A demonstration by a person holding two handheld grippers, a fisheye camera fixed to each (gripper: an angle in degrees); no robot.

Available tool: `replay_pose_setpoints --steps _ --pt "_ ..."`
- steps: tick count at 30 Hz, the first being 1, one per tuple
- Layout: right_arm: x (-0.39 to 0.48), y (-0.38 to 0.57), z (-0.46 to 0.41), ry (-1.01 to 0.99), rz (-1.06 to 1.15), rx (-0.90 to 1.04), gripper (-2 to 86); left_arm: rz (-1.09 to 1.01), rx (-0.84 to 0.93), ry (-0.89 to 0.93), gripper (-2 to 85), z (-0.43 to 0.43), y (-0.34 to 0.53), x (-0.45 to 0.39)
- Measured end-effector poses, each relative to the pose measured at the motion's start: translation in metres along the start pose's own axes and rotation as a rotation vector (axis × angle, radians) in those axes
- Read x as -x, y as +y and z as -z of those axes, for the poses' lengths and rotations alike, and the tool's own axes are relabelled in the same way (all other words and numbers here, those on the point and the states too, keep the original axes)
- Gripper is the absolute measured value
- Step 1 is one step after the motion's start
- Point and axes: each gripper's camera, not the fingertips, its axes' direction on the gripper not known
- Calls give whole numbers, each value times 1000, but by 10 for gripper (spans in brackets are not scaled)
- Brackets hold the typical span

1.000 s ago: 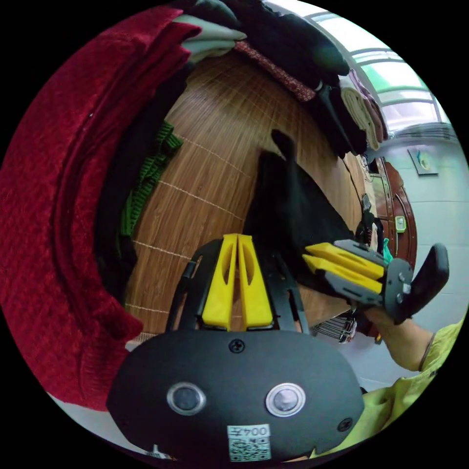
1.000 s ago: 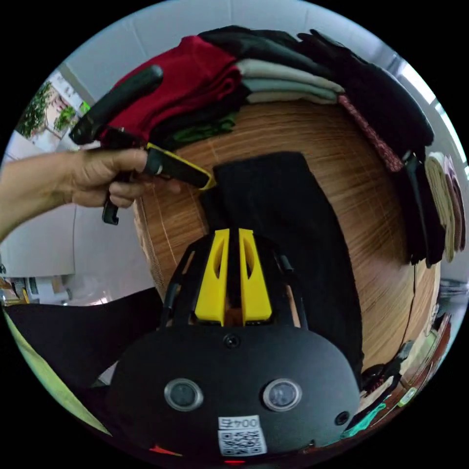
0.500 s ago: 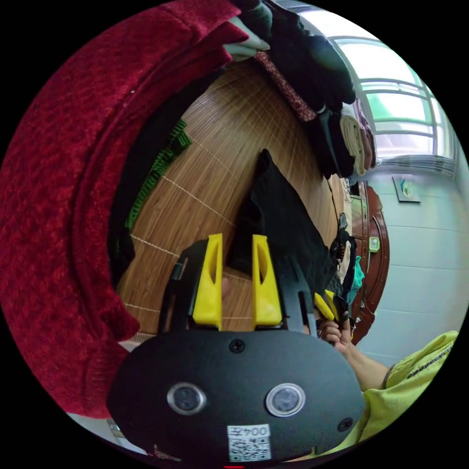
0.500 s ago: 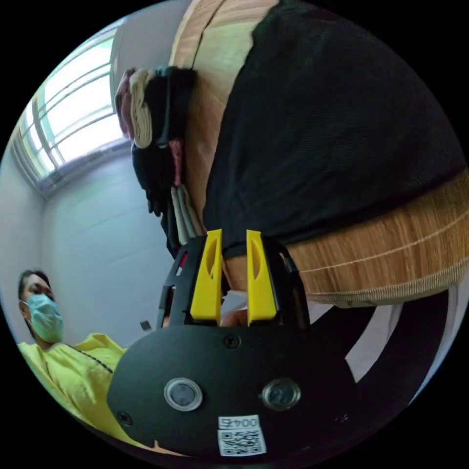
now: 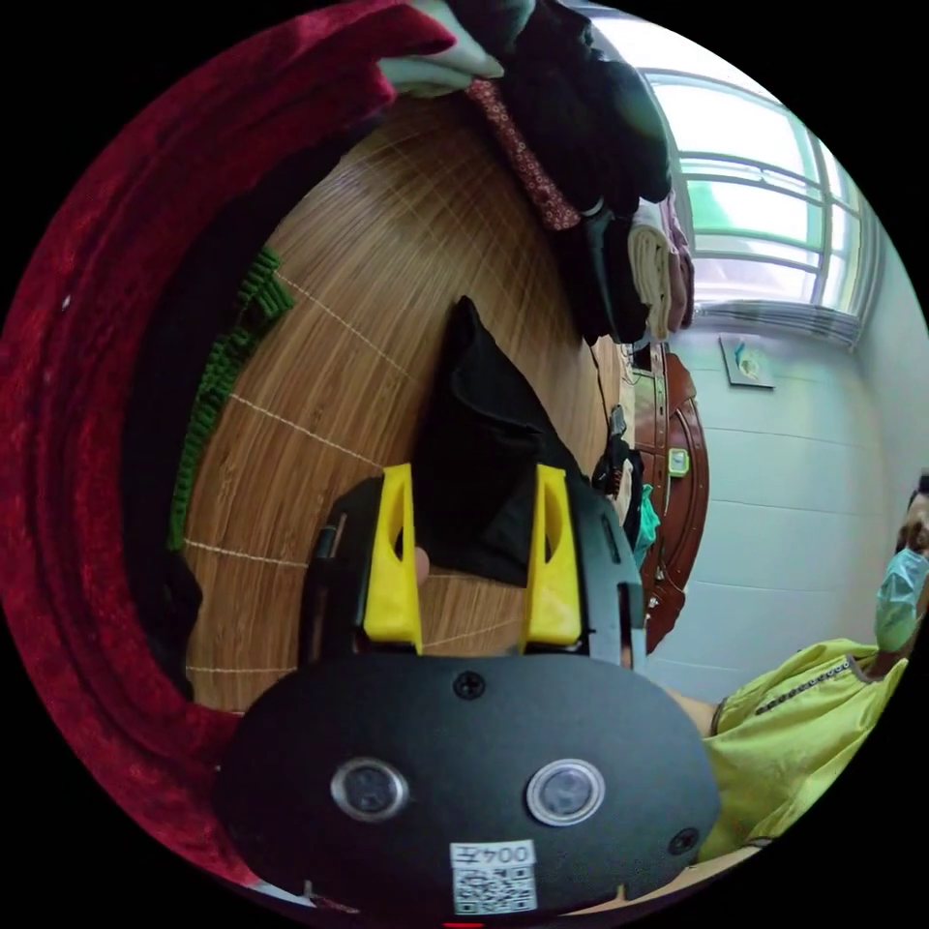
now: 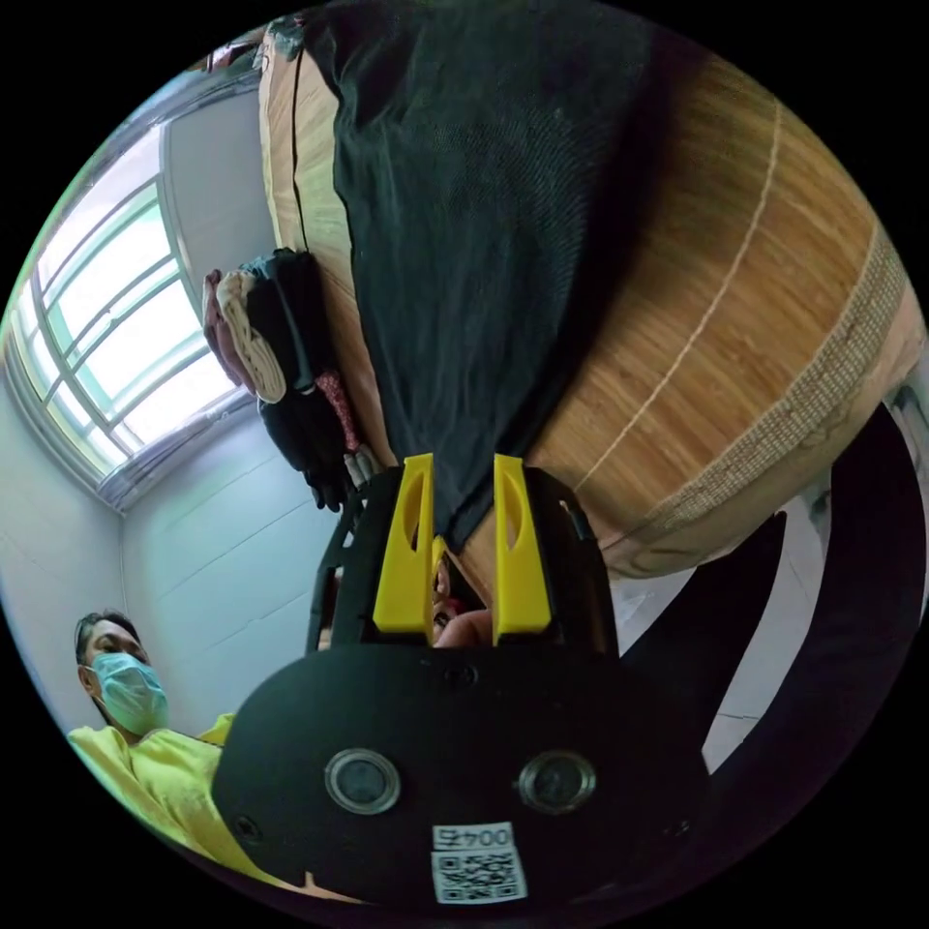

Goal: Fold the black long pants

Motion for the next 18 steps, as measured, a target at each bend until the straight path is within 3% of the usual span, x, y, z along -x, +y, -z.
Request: replay_pose_setpoints --steps 5,10,14,18 --pt "-21 -4 14 0 2 -9 98 40 -40 68 170 22 -6 21" --pt "-42 3 35 6 -16 -75 90 17 17 16 154 17 -27 14" --pt "-54 5 52 -9 -17 -121 90 37 21 -193 64 23 -40 3" --pt "-61 7 62 9 -2 -109 97 36 17 -171 32 38 -49 -10"
